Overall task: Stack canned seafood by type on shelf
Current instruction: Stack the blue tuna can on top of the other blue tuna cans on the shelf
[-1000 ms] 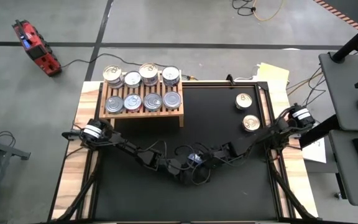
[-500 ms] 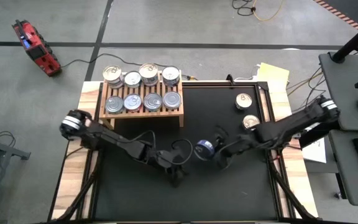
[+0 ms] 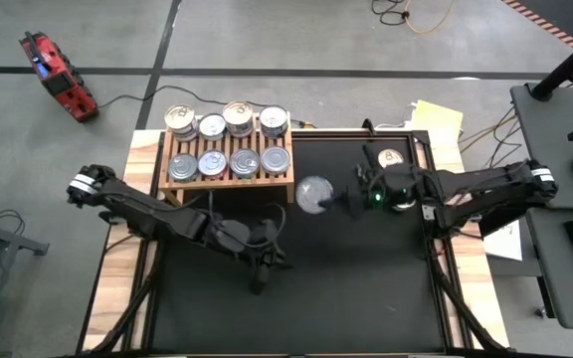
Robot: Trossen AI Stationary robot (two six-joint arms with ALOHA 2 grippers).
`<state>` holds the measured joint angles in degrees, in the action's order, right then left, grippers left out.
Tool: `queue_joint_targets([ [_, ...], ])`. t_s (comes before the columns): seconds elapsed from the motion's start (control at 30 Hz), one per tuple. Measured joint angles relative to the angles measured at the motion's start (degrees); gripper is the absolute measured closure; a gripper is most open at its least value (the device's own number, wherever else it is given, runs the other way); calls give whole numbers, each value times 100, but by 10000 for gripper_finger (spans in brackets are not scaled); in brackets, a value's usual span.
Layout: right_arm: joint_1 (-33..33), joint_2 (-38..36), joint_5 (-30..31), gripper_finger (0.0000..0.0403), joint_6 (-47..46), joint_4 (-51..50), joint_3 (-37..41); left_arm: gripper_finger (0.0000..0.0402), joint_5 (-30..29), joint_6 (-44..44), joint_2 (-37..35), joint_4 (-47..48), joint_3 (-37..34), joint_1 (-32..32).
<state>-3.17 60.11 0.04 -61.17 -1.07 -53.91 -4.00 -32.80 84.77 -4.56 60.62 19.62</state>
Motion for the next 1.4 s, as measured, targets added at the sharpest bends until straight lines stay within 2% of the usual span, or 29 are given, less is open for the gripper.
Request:
queue_joint_targets([
  [0.23, 1123, 172, -1105, 266, -717, 702, -4, 401, -680, 186, -535, 424, 0, 0],
  [0.53, 2599, 852, -2583, 266, -1576, 2147, -7, 401, -2327, 943, -1220, 962, 0, -11],
  [0.77, 3352, 1809, -3117, 266, -2230, 3582, -7, 401, -3270, 1181, -1585, 1267, 0, -45],
  [0.83, 3516, 2093, -3250, 266, -2494, 4038, -7, 402, -3214, 1277, -1670, 1297, 0, -107],
  [0.97, 3793, 2660, -3522, 266, -2929, 4683, -110, 401, -2593, 1254, -1872, 1274, 0, -417],
  [1.17, 3997, 3416, -4011, 266, -2908, 4682, -1007, 401, -2351, 1363, -2057, 1288, 0, -1005],
  [1.4, 4098, 3948, -4556, 266, -2619, 3949, -2078, 401, -2400, 1352, -2254, 1337, 0, -1629],
])
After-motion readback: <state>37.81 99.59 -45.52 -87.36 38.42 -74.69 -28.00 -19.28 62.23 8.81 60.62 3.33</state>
